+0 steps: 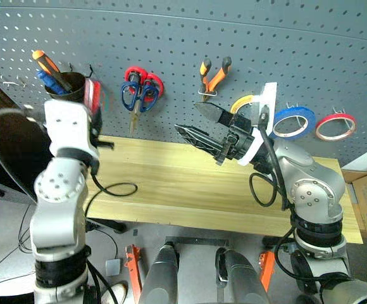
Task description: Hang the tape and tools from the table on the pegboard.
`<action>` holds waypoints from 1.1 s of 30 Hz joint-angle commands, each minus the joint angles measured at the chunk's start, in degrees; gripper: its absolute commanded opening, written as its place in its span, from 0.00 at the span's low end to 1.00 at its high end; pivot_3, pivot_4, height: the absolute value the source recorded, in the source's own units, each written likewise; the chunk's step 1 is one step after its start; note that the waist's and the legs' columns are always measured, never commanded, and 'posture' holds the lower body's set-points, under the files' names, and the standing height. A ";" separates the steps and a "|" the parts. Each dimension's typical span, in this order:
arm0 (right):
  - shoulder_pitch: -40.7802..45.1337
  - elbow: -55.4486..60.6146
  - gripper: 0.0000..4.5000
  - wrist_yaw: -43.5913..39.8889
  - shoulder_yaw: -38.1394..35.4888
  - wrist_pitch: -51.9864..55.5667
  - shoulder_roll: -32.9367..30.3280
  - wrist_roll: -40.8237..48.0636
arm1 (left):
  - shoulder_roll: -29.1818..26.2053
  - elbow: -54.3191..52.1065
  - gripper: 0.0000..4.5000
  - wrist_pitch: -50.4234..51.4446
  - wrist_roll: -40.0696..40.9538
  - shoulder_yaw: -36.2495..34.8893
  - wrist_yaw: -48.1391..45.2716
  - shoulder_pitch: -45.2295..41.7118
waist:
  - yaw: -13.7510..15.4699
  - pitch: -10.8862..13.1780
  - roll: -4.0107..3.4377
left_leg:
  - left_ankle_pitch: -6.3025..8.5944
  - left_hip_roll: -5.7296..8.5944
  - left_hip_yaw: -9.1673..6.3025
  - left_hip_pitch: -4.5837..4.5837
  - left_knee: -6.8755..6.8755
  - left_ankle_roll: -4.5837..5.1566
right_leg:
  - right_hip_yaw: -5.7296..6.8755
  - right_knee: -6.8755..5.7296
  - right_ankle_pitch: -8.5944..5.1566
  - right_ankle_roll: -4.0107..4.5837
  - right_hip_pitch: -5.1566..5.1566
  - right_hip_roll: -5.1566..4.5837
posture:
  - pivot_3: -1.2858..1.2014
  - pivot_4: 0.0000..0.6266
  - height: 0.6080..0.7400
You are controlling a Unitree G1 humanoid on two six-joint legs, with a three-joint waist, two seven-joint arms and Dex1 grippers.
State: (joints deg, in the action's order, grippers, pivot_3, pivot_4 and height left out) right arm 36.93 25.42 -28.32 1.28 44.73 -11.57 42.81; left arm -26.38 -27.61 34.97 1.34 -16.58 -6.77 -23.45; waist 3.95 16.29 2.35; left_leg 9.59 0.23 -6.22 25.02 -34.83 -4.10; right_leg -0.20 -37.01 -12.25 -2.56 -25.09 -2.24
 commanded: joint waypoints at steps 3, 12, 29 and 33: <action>2.35 -1.29 1.00 0.35 -0.19 -3.66 0.77 -1.19 | -4.72 9.56 0.19 -7.49 0.04 -2.51 -1.21 -7.56 | 0.26 -0.41 0.00 | 0.00 -0.01 0.05 -0.16 0.00 0.00 | -0.05 -0.01 0.01 0.02 0.13 0.02 | 0.61 0.26 1.00; 4.11 -5.15 1.00 0.45 0.74 -7.15 2.64 -4.16 | -8.59 36.25 0.19 -23.01 1.48 -1.74 -2.38 -25.71 | 0.37 -0.46 0.04 | -0.07 -0.06 0.07 -0.14 -0.01 -0.07 | -0.06 -0.02 0.29 0.37 0.10 0.10 | 0.60 0.26 1.00; 3.96 -7.10 1.00 0.45 1.13 -9.19 2.48 -6.28 | -8.08 61.14 0.19 -38.50 1.89 -0.31 -0.89 -38.27 | -0.23 -0.47 0.05 | -0.09 -0.05 0.09 -0.14 -0.09 -0.08 | -0.10 -0.20 0.33 0.36 0.07 0.11 | 0.59 0.28 1.00; 3.87 -6.64 1.00 0.58 1.10 -9.12 1.98 -6.45 | -6.63 57.68 0.19 -36.39 2.55 -1.10 1.59 -33.94 | -0.58 -0.47 0.05 | -0.11 -0.05 0.09 -0.15 -0.15 -0.08 | -0.11 -0.26 0.34 0.34 0.08 0.11 | 0.59 0.29 1.00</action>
State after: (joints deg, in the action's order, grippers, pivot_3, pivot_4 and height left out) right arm 40.01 16.41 -27.55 3.10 36.67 -9.10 36.49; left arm -33.28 33.13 -1.55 3.38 -16.84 -6.49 -58.18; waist 3.37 15.81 2.40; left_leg 9.47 0.19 -6.12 24.85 -34.98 -4.18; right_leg -0.34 -37.29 -11.90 -2.24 -25.00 -2.13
